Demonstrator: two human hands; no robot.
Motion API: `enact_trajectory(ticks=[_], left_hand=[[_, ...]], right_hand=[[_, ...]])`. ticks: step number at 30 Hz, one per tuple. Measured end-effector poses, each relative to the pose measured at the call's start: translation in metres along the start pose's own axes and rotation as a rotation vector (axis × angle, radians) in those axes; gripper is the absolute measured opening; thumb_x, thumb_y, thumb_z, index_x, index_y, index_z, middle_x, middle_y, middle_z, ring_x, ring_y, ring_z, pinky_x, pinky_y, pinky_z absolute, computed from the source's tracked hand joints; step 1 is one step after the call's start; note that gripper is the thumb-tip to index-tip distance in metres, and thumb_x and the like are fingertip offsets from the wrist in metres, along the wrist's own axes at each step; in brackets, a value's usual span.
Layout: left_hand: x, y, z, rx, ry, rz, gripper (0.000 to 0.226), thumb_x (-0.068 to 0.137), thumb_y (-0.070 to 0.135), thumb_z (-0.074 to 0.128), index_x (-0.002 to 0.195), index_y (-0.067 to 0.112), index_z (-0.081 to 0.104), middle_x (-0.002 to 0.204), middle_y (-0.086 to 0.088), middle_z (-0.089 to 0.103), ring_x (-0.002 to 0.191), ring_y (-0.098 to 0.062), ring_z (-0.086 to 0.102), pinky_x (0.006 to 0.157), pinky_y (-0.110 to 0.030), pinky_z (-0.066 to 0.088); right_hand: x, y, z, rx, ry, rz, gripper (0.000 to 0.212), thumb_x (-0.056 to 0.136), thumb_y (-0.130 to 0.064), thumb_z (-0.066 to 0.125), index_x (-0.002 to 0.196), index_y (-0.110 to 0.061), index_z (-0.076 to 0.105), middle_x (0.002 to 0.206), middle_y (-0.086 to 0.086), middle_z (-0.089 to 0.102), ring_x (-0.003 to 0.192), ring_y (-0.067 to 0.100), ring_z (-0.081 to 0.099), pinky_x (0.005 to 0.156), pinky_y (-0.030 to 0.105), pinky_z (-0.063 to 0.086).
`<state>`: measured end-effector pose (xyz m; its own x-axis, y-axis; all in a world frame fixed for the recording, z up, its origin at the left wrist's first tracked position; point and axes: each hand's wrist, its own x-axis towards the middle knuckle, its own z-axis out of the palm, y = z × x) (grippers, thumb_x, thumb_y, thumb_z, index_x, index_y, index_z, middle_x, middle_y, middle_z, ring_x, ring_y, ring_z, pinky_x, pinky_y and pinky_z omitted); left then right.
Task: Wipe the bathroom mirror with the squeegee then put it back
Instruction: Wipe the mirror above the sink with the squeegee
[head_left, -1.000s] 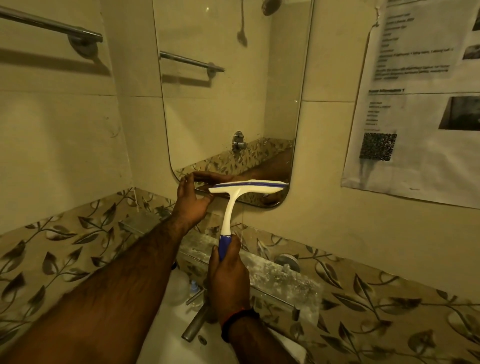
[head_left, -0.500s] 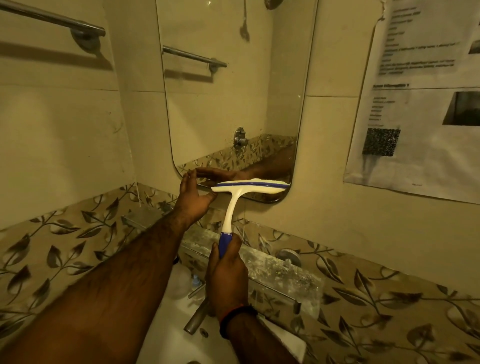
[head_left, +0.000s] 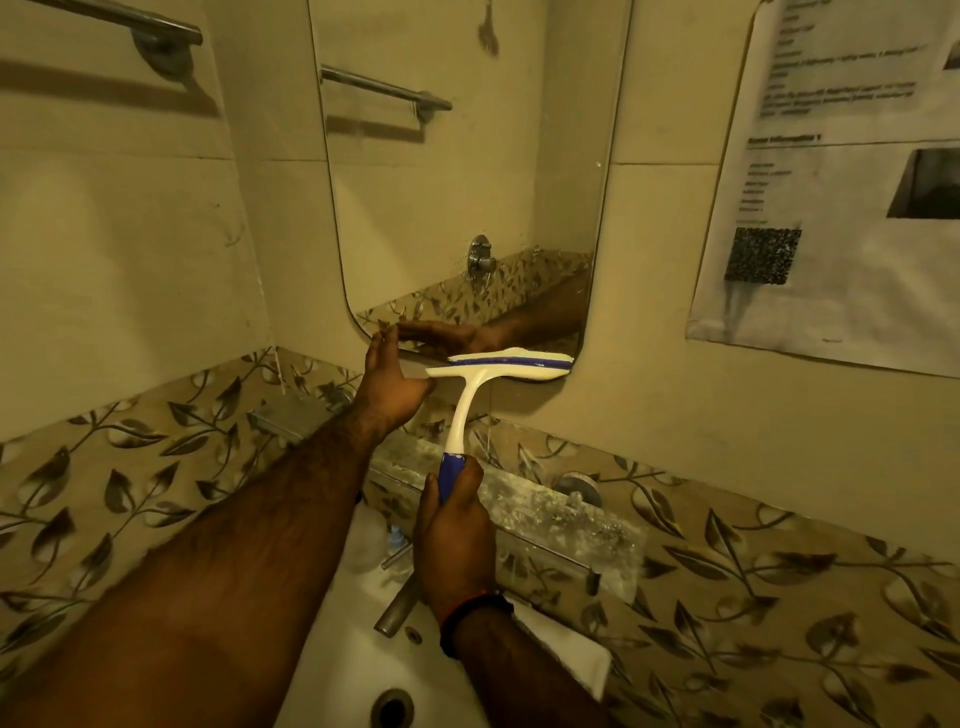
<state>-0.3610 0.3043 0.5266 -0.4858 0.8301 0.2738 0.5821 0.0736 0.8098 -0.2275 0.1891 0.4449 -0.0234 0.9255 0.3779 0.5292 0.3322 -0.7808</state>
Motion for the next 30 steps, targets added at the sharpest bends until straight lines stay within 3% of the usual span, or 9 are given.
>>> enact_trajectory(ticks=[9, 14, 15, 17, 20, 23, 26, 30], left_hand=[[-0.005, -0.005, -0.003, -0.004, -0.015, -0.012, 0.099, 0.081, -0.004, 0.061, 0.153, 0.040, 0.008, 0.162, 0.008, 0.006, 0.142, -0.031, 0.029, 0.101, -0.035, 0.045], [-0.002, -0.003, -0.017, -0.017, 0.073, -0.012, 0.095, 0.082, -0.006, 0.060, 0.154, 0.033, 0.012, 0.163, 0.001, 0.009, 0.145, -0.030, 0.026, 0.089, -0.027, 0.049], [-0.001, -0.001, -0.021, -0.010, 0.082, -0.009, 0.096, 0.081, -0.009, 0.057, 0.155, 0.030, 0.011, 0.164, 0.000, 0.007, 0.146, -0.029, 0.023, 0.088, -0.029, 0.051], [0.000, 0.003, -0.028, 0.020, 0.085, 0.003, 0.095, 0.081, -0.011, 0.056, 0.156, 0.025, 0.009, 0.164, -0.003, 0.003, 0.149, -0.028, 0.015, 0.107, -0.038, 0.043], [0.006, 0.006, -0.035, 0.044, 0.056, 0.072, 0.082, 0.092, 0.009, 0.058, 0.156, 0.020, 0.008, 0.164, -0.006, 0.001, 0.150, -0.026, 0.009, 0.119, -0.038, 0.019], [0.011, 0.011, -0.042, 0.084, 0.040, 0.135, 0.077, 0.094, 0.050, 0.043, 0.155, 0.015, 0.013, 0.163, -0.008, 0.006, 0.149, -0.029, 0.012, 0.120, -0.042, 0.016], [0.020, 0.017, -0.045, 0.129, 0.055, 0.172, 0.068, 0.095, 0.032, 0.056, 0.150, 0.008, 0.025, 0.158, -0.017, 0.022, 0.143, -0.031, 0.027, 0.118, -0.038, 0.026], [0.033, 0.027, -0.049, 0.001, 0.081, 0.128, 0.096, 0.085, 0.002, 0.066, 0.156, 0.023, 0.005, 0.164, -0.005, -0.007, 0.148, -0.029, 0.015, 0.099, -0.027, 0.037]], right_hand=[[-0.021, 0.010, -0.003, 0.071, -0.080, 0.069, 0.050, 0.097, -0.044, 0.042, 0.141, -0.025, 0.026, 0.084, -0.005, 0.060, 0.068, 0.010, 0.059, 0.057, 0.020, 0.046], [-0.011, -0.007, -0.006, 0.027, -0.067, -0.029, 0.056, 0.096, -0.052, 0.036, 0.145, -0.029, 0.021, 0.116, -0.002, 0.065, 0.099, 0.015, 0.064, 0.084, 0.026, 0.051], [-0.001, -0.017, -0.007, 0.007, -0.041, -0.062, 0.058, 0.096, -0.054, 0.034, 0.146, -0.029, 0.020, 0.120, -0.002, 0.064, 0.102, 0.015, 0.063, 0.087, 0.026, 0.050], [0.018, -0.038, -0.012, 0.006, -0.001, -0.141, 0.059, 0.096, -0.055, 0.033, 0.147, -0.029, 0.019, 0.120, -0.003, 0.063, 0.102, 0.016, 0.063, 0.085, 0.028, 0.050], [0.055, -0.077, -0.025, 0.078, 0.034, -0.255, 0.052, 0.097, -0.052, 0.035, 0.143, -0.030, 0.024, 0.108, -0.001, 0.065, 0.091, 0.020, 0.064, 0.074, 0.032, 0.053], [0.099, -0.121, -0.038, 0.159, 0.066, -0.319, 0.045, 0.097, -0.049, 0.039, 0.137, -0.032, 0.025, 0.103, 0.002, 0.065, 0.087, 0.021, 0.065, 0.072, 0.035, 0.056], [0.139, -0.163, -0.049, 0.213, 0.106, -0.386, 0.040, 0.097, -0.047, 0.040, 0.130, -0.030, 0.027, 0.092, 0.002, 0.064, 0.078, 0.021, 0.067, 0.066, 0.043, 0.059], [0.184, -0.209, -0.067, 0.151, 0.234, -0.523, 0.039, 0.098, -0.042, 0.041, 0.129, -0.022, 0.026, 0.079, 0.001, 0.056, 0.064, 0.022, 0.060, 0.059, 0.042, 0.057]])
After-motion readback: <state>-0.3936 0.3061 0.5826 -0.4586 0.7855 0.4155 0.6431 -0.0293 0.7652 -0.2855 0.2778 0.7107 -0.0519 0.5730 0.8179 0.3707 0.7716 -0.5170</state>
